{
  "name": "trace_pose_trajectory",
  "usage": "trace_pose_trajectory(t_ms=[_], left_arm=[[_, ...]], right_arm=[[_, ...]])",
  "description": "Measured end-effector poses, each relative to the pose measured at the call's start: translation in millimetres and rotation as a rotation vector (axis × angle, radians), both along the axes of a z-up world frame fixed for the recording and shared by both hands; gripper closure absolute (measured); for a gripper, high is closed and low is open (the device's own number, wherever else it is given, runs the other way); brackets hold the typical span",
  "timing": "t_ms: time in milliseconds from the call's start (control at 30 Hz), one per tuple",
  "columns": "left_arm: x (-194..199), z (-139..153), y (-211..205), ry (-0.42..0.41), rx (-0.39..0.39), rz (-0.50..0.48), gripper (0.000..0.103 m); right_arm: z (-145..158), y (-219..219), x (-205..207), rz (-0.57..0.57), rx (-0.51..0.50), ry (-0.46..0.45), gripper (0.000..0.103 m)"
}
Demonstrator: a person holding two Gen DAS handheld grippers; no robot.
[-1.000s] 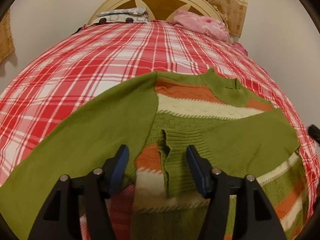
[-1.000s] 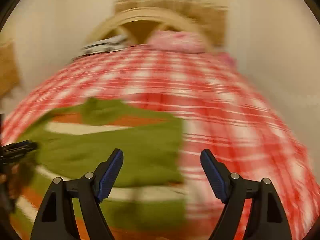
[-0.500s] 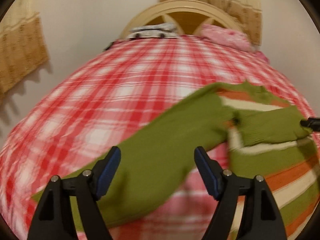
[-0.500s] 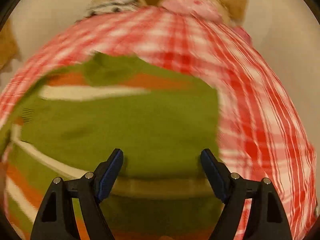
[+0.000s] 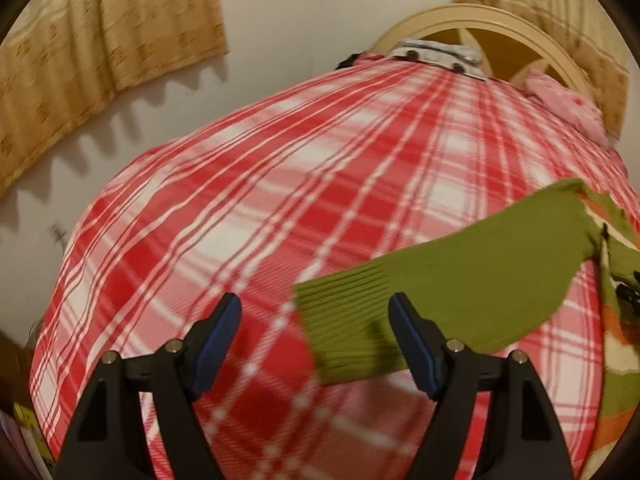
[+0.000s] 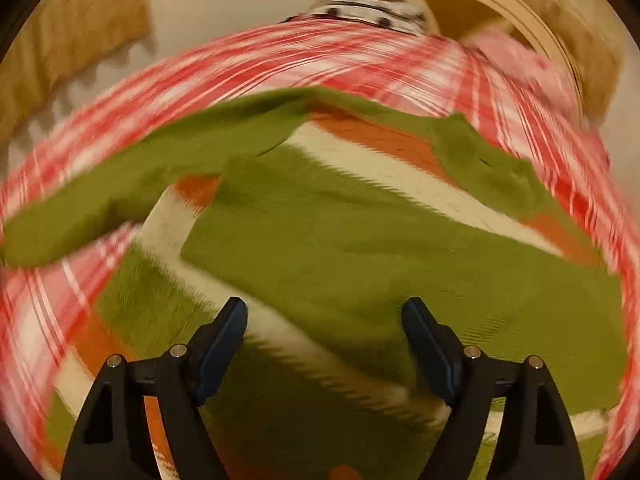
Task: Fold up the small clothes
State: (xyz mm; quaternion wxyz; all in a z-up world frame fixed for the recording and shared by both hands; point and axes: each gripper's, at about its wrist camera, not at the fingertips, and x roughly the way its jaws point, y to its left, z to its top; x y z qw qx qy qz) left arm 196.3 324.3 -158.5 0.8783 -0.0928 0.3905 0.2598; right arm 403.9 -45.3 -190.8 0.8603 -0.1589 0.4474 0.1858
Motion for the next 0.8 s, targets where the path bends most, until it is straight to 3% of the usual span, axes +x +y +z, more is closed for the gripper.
trace_pose_trajectory(t_ms=[167,333,533,600,800], left_arm=[[0.1,-7.6,5.2,-0.012,-0.067,0.008,0.025],[11.0,-14.1,1.3,-0.017,-0.109,-0.014,0.031],[18.8,-26.3,3.3,-0.017,-0.192,-0.02,0.058],[17.7,-25.6,-1.0,-0.035,-0.193,-0.046,0.082],[12.7,-15.0,-3.7,-0.088,-0.216,-0.067,0.089]], right_arm=[[-3.2,-4.5,-8.5,-0.014,0.013,-0.031,0.022],[-4.0,3.4,-10.2,-0.013,-0.014,-0.063,0.021],[-5.1,1.2,-6.3,-0.017,0.006,-0.064,0.02],[-5.1,1.3,-6.4,-0.016,0.004,-0.069,0.02],[-5.8,1.6,-6.8,-0.017,0.003,-0.073,0.02]])
